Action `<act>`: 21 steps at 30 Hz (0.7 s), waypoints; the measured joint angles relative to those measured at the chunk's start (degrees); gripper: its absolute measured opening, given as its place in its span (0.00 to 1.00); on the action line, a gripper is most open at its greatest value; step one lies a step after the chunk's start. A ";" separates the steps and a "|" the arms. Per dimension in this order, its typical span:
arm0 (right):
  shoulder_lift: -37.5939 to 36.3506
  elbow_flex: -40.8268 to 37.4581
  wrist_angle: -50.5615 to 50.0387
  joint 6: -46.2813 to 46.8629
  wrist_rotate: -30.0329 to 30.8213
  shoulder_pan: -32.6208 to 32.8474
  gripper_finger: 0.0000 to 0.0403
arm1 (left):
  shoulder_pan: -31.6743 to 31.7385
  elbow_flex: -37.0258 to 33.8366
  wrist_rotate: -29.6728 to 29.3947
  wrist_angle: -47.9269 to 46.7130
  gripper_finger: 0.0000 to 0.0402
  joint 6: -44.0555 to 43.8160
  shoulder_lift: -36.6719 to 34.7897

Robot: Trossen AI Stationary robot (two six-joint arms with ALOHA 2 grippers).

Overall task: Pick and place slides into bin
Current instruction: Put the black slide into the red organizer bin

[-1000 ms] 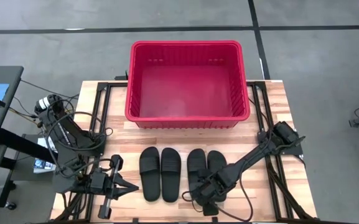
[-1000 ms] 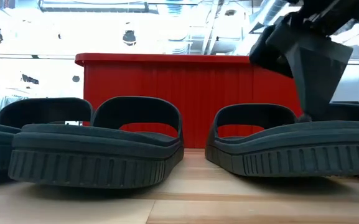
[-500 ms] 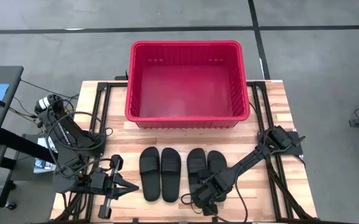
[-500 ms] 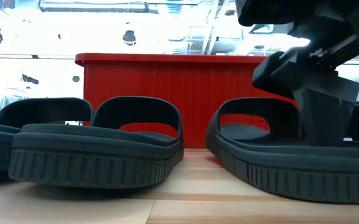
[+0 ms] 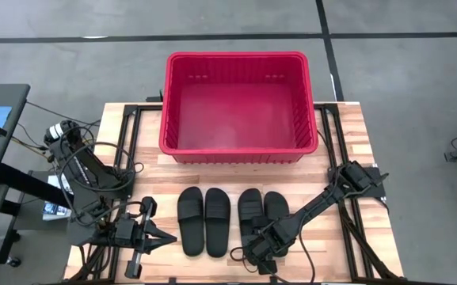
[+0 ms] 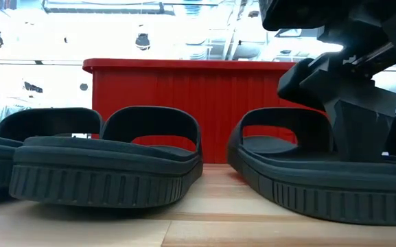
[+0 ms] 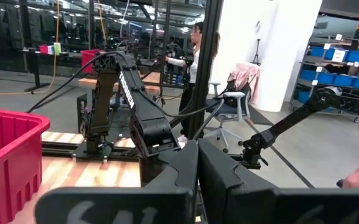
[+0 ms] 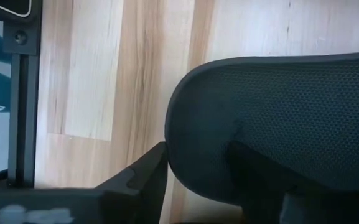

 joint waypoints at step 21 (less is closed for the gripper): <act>0.22 -0.13 1.22 3.75 3.00 0.30 0.02 | 0.00 0.00 -0.01 -0.02 0.00 -1.51 0.00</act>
